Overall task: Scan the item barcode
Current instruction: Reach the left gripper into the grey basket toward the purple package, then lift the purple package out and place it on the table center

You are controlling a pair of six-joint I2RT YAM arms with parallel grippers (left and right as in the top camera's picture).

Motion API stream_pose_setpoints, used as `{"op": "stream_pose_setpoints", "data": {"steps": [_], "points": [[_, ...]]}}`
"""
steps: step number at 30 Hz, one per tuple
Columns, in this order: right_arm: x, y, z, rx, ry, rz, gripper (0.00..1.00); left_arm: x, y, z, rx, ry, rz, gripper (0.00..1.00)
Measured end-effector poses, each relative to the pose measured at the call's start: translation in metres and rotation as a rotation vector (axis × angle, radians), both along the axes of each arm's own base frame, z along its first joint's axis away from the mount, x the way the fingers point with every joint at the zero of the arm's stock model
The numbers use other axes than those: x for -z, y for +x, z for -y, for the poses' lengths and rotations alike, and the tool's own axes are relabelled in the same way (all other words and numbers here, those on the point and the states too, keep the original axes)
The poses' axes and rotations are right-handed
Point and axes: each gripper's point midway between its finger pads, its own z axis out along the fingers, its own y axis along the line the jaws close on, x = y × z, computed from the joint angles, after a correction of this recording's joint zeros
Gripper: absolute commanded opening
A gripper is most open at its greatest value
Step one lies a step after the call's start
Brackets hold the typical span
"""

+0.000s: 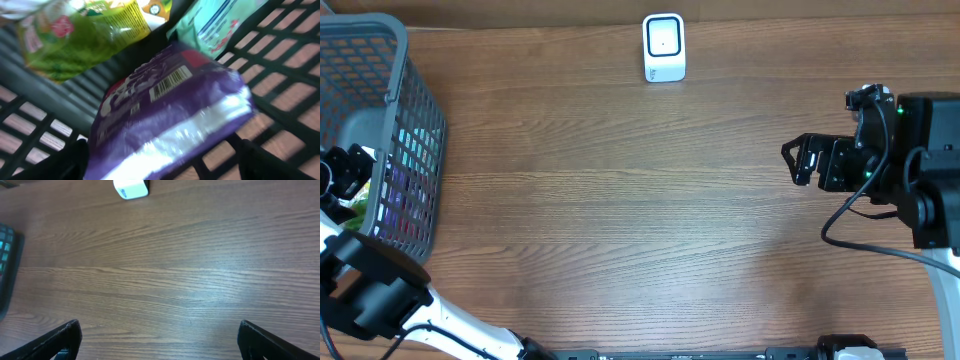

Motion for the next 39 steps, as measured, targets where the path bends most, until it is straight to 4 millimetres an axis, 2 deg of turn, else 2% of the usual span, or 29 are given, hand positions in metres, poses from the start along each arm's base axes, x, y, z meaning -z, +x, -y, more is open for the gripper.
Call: {"op": "stream_pose_setpoints", "data": {"steps": [4,9,11,13,14,15,24,27,29,32,35,39], "points": [[0.006,0.003,0.0,0.0,-0.001,-0.021,1.0,0.021,0.005,0.006,0.041,-0.047,-0.039,0.83],[0.006,0.003,0.0,-0.001,-0.001,-0.024,1.0,0.037,0.014,0.013,0.079,-0.074,-0.06,0.79],[0.006,0.003,0.0,0.0,-0.001,-0.024,1.0,0.04,0.016,0.014,0.084,-0.078,-0.064,0.7],[0.006,0.003,0.0,0.0,-0.001,-0.024,1.0,0.041,0.017,0.015,0.092,-0.079,-0.066,0.51],[0.006,0.003,0.0,0.0,-0.001,-0.024,1.0,0.042,0.018,0.016,0.093,-0.08,-0.068,0.25],[0.006,0.004,0.0,0.0,-0.001,-0.023,1.0,0.043,0.019,0.017,0.1,-0.082,-0.069,0.06],[0.006,0.004,0.0,0.0,0.0,-0.023,1.0,0.043,0.02,0.016,0.119,-0.061,-0.083,0.04],[0.006,0.004,0.0,0.0,0.0,-0.019,1.0,0.036,0.021,0.015,0.118,-0.062,-0.088,0.04],[0.005,0.005,0.0,0.0,-0.001,-0.017,1.0,0.018,0.022,0.013,0.117,-0.05,-0.075,0.04],[0.005,0.005,0.0,0.0,-0.001,-0.016,1.0,-0.021,0.03,0.006,0.112,0.021,-0.008,0.04],[0.005,0.005,0.0,-0.001,0.0,-0.017,1.0,-0.072,0.043,-0.005,0.095,0.153,0.12,0.04],[0.005,0.005,0.0,0.0,0.0,-0.016,1.0,-0.148,0.034,0.004,0.054,0.295,0.27,0.04]]}}
